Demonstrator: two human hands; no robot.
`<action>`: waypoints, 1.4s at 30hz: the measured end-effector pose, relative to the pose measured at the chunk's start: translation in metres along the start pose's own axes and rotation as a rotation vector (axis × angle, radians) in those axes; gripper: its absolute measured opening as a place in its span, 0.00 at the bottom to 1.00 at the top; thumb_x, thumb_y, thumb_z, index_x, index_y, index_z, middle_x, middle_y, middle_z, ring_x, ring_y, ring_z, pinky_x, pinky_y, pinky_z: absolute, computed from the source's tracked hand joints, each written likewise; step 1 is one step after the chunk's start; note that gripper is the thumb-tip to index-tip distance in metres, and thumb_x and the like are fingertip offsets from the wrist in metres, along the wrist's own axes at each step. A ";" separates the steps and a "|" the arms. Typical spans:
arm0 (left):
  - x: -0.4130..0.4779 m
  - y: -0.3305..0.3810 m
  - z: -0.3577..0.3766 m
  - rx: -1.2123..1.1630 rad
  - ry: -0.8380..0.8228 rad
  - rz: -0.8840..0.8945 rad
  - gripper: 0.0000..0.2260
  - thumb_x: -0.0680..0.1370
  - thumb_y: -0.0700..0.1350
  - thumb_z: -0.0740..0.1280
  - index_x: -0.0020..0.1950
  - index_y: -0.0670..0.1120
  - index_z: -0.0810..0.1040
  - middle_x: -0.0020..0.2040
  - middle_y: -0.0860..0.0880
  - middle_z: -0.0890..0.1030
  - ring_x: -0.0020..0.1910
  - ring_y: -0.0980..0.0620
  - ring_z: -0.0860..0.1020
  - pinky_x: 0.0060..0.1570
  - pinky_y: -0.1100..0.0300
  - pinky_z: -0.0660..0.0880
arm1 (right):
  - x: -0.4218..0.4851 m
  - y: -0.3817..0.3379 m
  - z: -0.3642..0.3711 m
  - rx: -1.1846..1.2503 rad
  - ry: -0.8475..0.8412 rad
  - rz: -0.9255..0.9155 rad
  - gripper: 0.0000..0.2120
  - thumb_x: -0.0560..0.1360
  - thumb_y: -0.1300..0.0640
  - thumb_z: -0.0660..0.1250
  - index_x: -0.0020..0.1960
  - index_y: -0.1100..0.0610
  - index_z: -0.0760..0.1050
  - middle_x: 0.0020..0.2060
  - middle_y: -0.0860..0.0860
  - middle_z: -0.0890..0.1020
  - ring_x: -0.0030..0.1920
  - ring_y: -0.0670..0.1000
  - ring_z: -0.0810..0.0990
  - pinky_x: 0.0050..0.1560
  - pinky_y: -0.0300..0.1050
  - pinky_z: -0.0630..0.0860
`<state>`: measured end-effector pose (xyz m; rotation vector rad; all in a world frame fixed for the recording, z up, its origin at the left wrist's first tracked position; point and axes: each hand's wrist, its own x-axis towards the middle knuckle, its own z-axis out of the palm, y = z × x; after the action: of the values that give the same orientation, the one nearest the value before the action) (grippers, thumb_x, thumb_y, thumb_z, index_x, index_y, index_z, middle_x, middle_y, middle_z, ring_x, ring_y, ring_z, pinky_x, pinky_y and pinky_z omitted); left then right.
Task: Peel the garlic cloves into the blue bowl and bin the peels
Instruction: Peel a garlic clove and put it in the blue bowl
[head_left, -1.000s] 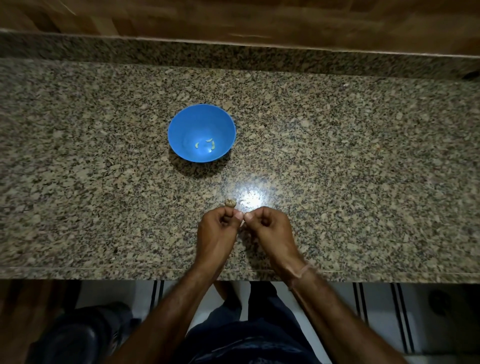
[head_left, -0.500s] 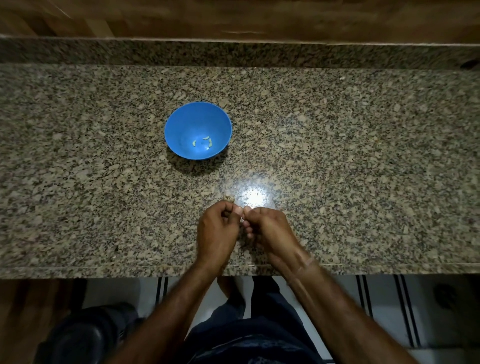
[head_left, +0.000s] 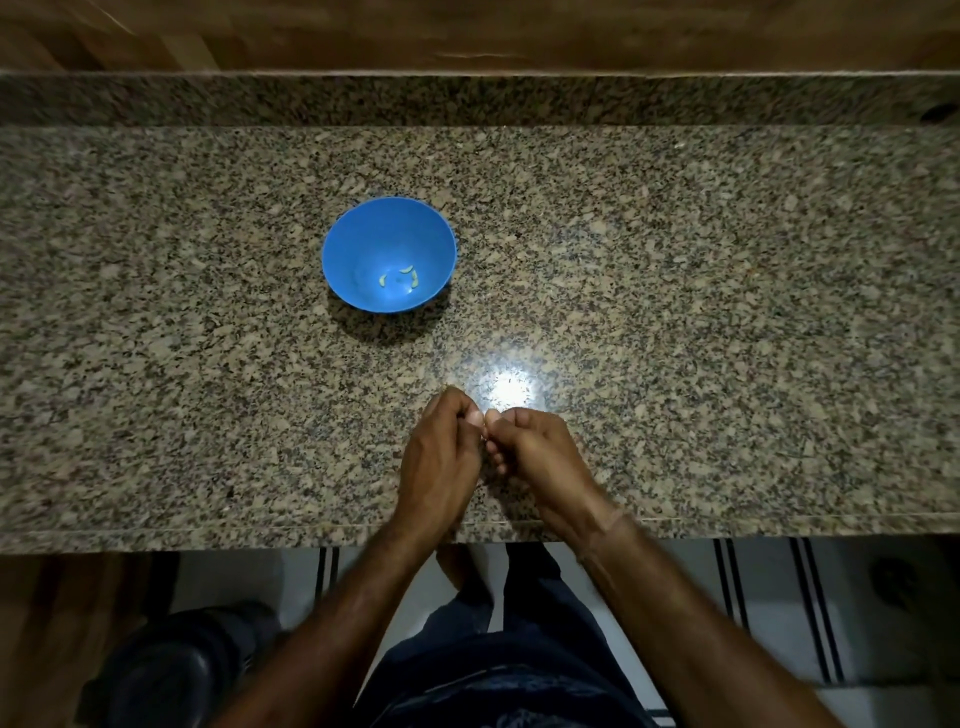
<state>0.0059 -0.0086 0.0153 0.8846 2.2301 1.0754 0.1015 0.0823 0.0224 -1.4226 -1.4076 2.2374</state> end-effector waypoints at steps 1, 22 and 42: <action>0.000 0.000 0.002 -0.005 -0.028 -0.019 0.06 0.85 0.44 0.59 0.48 0.47 0.69 0.44 0.50 0.74 0.42 0.52 0.72 0.38 0.54 0.69 | -0.002 0.005 0.001 -0.203 0.087 -0.182 0.13 0.82 0.55 0.69 0.40 0.57 0.77 0.31 0.46 0.77 0.32 0.44 0.72 0.33 0.35 0.69; 0.007 0.009 0.006 0.058 -0.128 0.035 0.12 0.87 0.44 0.55 0.44 0.47 0.65 0.39 0.51 0.69 0.36 0.54 0.66 0.34 0.58 0.62 | 0.011 0.008 -0.007 -0.674 0.257 -0.536 0.17 0.84 0.56 0.64 0.37 0.54 0.69 0.29 0.46 0.71 0.28 0.43 0.67 0.30 0.35 0.61; 0.015 0.032 0.000 -0.517 -0.279 -0.476 0.12 0.87 0.44 0.54 0.45 0.47 0.69 0.36 0.51 0.70 0.32 0.56 0.69 0.30 0.61 0.64 | 0.005 0.010 -0.009 -0.643 0.249 -0.670 0.11 0.83 0.57 0.66 0.43 0.55 0.73 0.35 0.46 0.74 0.36 0.46 0.72 0.37 0.38 0.65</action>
<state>0.0065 0.0172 0.0390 0.2439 1.6868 1.1302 0.1089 0.0858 0.0106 -1.0529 -2.1913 1.2101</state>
